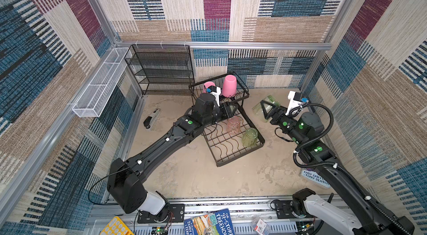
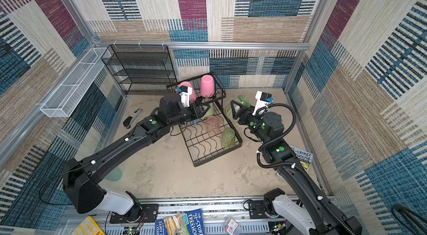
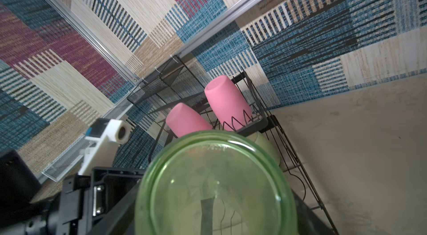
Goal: Load cups into a dish rack
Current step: Place the cup upside down at the dish rack.
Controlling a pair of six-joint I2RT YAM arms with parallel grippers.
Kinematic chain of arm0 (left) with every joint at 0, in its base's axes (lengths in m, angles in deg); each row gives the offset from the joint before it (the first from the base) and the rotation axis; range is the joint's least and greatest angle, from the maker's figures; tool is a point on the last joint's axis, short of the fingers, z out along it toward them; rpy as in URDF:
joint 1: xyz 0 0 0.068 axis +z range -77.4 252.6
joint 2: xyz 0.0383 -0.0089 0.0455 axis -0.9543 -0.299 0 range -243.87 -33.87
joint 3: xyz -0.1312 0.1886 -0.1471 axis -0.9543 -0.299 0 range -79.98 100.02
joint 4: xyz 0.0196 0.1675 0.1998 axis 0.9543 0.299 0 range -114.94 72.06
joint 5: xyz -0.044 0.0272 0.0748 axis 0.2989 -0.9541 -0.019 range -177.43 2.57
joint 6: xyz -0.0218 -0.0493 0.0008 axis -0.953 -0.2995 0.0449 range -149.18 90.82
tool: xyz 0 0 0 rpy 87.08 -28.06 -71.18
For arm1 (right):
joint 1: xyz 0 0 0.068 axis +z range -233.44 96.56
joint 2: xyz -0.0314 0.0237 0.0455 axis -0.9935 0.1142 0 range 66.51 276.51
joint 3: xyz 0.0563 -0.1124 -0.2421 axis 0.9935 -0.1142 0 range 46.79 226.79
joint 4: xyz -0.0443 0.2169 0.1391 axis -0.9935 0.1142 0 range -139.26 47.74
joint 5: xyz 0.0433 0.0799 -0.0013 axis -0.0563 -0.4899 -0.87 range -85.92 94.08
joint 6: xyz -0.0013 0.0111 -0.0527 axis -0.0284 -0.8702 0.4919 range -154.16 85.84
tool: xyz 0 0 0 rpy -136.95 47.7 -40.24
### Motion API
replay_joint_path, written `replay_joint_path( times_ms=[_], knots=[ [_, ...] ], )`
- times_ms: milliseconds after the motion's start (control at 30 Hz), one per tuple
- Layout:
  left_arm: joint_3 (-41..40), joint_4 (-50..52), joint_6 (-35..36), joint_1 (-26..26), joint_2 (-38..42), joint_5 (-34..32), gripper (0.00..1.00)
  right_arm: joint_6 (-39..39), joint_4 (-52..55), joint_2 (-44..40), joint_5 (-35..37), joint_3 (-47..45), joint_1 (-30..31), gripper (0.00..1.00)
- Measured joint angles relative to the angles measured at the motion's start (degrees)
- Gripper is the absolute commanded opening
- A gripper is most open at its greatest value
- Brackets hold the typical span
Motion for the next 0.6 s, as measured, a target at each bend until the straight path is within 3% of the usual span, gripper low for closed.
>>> replay_joint_path(
  times_ms=[267,600],
  knots=[
    [-1.2,14.5,6.4,3.9,10.8,-4.0,0.66,7.1,-3.4,3.0,9.9,-5.1,13.4,0.57],
    [-6.2,25.0,8.7,16.9,20.1,-9.0,0.71,14.1,-12.4,16.2,19.1,-6.4,23.9,0.57]
  ],
)
